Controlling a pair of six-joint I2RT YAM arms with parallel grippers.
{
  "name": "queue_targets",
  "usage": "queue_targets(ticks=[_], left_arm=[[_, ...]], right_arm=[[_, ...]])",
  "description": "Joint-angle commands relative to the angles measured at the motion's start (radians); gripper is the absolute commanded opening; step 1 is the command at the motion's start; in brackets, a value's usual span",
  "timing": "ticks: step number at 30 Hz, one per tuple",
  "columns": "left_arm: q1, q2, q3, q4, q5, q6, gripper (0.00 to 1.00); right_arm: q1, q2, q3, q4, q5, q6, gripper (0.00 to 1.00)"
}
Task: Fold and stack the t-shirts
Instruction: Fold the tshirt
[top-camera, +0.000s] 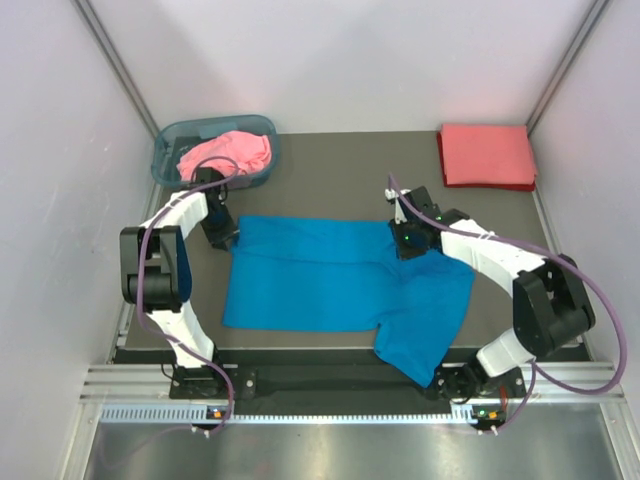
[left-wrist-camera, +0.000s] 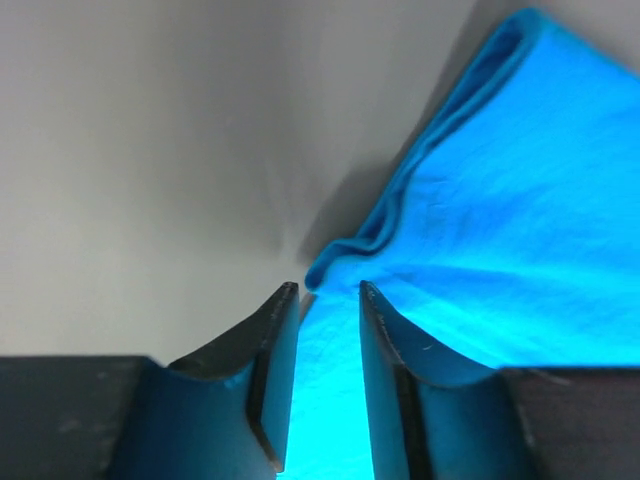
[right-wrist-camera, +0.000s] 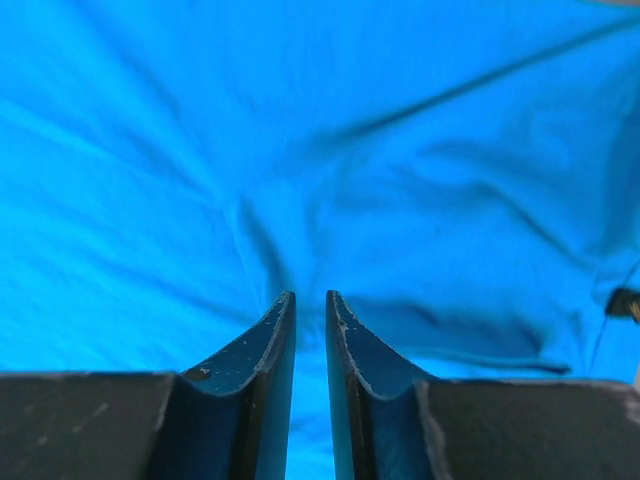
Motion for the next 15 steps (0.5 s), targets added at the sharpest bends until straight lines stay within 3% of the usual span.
queue_targets(ticks=[1, 6, 10, 15], left_arm=[[-0.002, -0.064, 0.045, -0.001, 0.034, 0.006, 0.37], [-0.001, -0.086, 0.040, 0.074, 0.218, 0.008, 0.39], [-0.001, -0.050, 0.045, 0.104, 0.281, -0.014, 0.41], [0.001, -0.001, 0.052, 0.193, 0.410, -0.075, 0.46]], right_arm=[[-0.013, 0.052, 0.037, 0.103, -0.021, 0.038, 0.18], [-0.007, 0.079, 0.005, 0.129, -0.052, 0.061, 0.14], [0.002, 0.030, -0.102, 0.138, -0.003, 0.131, 0.13], [-0.041, -0.070, -0.109, 0.110, 0.059, 0.174, 0.22]])
